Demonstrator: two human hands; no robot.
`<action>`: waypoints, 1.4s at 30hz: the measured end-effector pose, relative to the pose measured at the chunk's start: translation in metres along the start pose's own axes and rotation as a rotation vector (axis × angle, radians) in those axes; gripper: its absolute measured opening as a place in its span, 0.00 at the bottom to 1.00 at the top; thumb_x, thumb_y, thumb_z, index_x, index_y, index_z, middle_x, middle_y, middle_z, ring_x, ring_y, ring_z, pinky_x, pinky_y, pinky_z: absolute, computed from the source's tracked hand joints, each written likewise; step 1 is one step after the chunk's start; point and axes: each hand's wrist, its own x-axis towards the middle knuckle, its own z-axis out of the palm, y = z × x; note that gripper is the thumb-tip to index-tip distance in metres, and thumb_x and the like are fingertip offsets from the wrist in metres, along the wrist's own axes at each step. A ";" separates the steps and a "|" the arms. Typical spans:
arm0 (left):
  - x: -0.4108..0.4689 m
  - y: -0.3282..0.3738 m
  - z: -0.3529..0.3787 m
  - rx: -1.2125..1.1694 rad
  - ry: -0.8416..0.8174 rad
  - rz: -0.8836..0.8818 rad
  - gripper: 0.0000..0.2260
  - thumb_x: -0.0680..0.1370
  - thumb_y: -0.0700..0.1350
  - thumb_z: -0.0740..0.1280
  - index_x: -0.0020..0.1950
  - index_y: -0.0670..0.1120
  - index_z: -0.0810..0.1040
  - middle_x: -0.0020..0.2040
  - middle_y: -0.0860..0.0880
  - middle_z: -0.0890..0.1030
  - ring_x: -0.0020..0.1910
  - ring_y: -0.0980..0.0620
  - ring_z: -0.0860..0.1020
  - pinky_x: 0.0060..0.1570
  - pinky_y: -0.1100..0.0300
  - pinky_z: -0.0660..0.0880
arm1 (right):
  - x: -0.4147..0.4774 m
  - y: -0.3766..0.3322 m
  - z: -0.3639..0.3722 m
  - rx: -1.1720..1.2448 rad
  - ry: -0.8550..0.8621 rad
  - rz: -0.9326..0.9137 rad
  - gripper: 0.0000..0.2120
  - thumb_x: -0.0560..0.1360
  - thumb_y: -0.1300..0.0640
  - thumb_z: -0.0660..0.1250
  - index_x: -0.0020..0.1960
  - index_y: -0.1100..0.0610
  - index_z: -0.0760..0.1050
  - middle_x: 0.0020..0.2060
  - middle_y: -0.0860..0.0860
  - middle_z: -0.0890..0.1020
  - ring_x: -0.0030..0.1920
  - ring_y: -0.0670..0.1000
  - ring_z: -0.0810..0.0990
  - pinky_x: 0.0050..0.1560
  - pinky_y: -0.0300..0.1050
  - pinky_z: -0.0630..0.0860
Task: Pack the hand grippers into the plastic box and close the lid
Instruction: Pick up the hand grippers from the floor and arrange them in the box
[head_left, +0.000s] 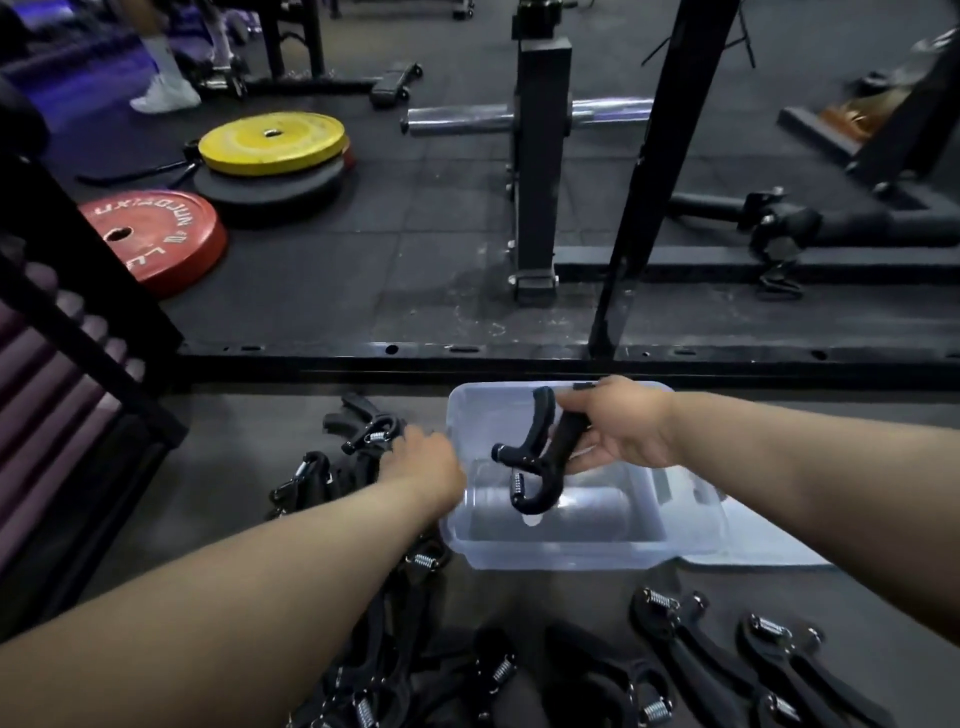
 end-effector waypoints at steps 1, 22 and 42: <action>0.003 0.002 0.009 -0.016 0.032 -0.027 0.19 0.79 0.51 0.59 0.67 0.43 0.69 0.68 0.42 0.65 0.66 0.40 0.68 0.63 0.48 0.66 | 0.012 0.005 0.000 0.067 0.036 0.040 0.17 0.82 0.55 0.60 0.63 0.67 0.70 0.47 0.65 0.83 0.49 0.64 0.84 0.51 0.63 0.80; 0.006 0.002 0.072 -0.639 0.427 0.021 0.13 0.82 0.46 0.55 0.57 0.41 0.74 0.70 0.45 0.62 0.65 0.46 0.68 0.67 0.56 0.63 | 0.117 0.120 0.010 -1.300 0.018 0.109 0.13 0.73 0.51 0.68 0.52 0.58 0.79 0.43 0.54 0.82 0.40 0.55 0.80 0.37 0.42 0.76; 0.006 0.002 0.073 -0.660 0.384 0.005 0.12 0.82 0.48 0.54 0.56 0.42 0.73 0.70 0.48 0.60 0.64 0.46 0.69 0.66 0.52 0.67 | 0.130 0.087 0.021 -0.662 -0.090 -0.018 0.12 0.70 0.61 0.63 0.52 0.64 0.74 0.39 0.61 0.81 0.34 0.57 0.81 0.35 0.46 0.81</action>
